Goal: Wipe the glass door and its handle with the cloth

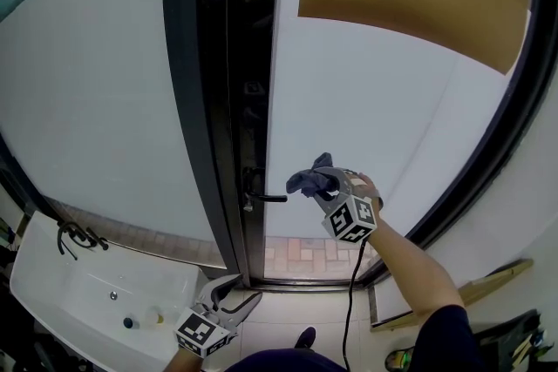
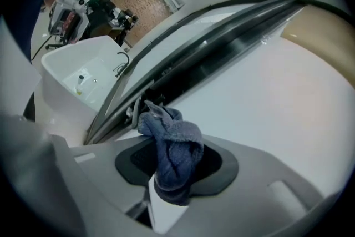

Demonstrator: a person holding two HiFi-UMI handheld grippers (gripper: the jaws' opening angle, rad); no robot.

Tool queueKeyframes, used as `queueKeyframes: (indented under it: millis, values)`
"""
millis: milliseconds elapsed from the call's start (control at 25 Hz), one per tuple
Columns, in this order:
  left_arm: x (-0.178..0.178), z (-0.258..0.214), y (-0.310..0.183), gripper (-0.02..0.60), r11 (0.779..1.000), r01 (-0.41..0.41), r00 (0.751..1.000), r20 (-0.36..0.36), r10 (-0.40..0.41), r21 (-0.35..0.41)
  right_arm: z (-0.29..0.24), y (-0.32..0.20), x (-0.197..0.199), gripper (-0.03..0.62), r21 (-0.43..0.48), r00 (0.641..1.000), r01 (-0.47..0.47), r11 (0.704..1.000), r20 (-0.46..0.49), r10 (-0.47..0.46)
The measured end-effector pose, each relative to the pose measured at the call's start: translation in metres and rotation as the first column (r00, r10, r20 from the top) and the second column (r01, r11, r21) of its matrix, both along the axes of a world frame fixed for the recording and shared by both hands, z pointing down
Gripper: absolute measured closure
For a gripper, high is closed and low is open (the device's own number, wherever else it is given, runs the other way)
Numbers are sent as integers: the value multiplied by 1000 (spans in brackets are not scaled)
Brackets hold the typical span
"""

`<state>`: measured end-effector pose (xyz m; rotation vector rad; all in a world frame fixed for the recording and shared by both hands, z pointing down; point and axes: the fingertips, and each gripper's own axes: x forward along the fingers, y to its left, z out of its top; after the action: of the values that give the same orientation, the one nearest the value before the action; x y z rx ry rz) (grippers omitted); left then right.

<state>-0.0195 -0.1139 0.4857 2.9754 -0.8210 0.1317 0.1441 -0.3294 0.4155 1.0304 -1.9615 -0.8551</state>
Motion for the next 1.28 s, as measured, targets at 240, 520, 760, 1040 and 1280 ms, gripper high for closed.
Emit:
queueKeyframes:
  millis: [240,520,760,1040,1280]
  values:
    - [-10,-4,0,373,999,31,1000,-6,-31,8,-16,-14,-98,451,-55,980,117,992,166,-106]
    - [-27,-4,2,373,996,85,996,-15,-85,3,-1,-44,-156,451,-173,952,117,978,299,-61]
    - [-38,6,1,376,994,109,994,-7,-109,2,28,-53,-168,451,-224,950,98,970,312,-24]
    - [-35,5,0,375,995,100,995,-14,-100,-3,57,-46,-168,451,-324,953,99,941,303,4]
    - [-25,7,-2,376,997,80,997,-8,-80,-2,62,-40,-161,451,-427,967,124,896,254,-13]
